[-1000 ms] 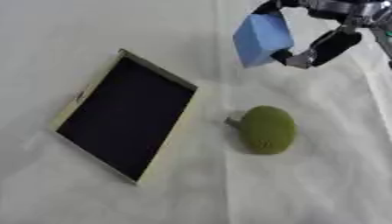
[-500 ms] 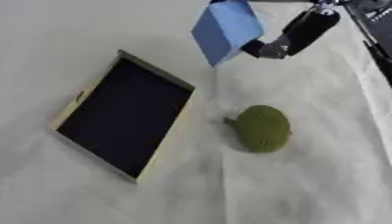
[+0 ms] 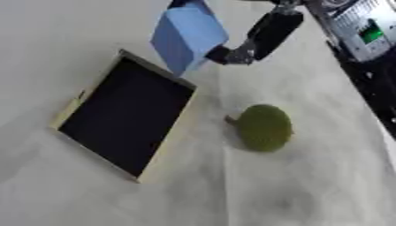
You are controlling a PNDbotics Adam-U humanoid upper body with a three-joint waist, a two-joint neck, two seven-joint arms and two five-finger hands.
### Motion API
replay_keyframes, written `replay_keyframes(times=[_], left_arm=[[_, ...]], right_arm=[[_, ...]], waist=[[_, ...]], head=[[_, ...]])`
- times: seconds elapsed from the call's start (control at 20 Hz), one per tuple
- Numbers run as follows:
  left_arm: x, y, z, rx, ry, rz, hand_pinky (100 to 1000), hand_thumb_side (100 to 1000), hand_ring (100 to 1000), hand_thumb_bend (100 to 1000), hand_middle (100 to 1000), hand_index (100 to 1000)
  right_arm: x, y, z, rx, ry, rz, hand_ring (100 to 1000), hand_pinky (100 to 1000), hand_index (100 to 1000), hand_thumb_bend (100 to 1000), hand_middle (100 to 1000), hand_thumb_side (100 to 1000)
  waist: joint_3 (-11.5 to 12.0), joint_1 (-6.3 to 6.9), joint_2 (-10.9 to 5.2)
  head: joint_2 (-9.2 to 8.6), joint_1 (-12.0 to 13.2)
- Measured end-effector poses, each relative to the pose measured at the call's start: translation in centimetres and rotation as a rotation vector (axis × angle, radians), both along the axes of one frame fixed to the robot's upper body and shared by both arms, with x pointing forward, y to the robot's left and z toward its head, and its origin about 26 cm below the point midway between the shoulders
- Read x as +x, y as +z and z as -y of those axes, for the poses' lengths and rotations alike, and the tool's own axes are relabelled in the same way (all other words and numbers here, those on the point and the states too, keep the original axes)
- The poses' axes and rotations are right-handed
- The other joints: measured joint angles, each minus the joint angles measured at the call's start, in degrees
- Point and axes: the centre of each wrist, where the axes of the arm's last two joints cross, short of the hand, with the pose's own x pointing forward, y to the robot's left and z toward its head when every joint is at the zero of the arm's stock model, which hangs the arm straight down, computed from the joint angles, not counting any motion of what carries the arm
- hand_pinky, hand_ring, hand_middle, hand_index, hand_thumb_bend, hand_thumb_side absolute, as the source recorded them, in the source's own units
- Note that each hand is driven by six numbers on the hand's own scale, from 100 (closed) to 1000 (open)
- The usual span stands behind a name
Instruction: Pick up objects on the table and place them in the box.
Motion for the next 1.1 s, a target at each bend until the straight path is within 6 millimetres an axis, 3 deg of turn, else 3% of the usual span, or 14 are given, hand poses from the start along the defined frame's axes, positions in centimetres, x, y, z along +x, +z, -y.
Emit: replay_keyframes(times=[0.3, 0.95, 1.1], left_arm=[[-0.4, 0.4, 0.2, -0.030, 0.004, 0.011, 899, 672, 890, 100, 939, 870], [-0.6, 0.6, 0.5, -0.033, -0.008, 0.016, 900, 672, 891, 100, 940, 869], [-0.6, 0.6, 0.5, -0.031, -0.010, 0.014, 900, 672, 892, 100, 941, 869]], right_arm=[[0.7, -1.7, -3.3, -0.019, 0.013, -0.024, 735, 877, 690, 100, 424, 109], [2.8, -4.7, -5.5, -0.071, -0.042, -0.014, 742, 871, 696, 100, 444, 210], [3.0, -5.2, -5.8, -0.089, -0.047, 0.000, 765, 874, 727, 100, 487, 281]], waist=[[0.1, 0.05, -0.01], [0.7, -0.38, -0.01], [0.8, -0.42, -0.01]], head=[[0.00, -0.1], [-0.03, -0.1], [-0.04, -0.1]])
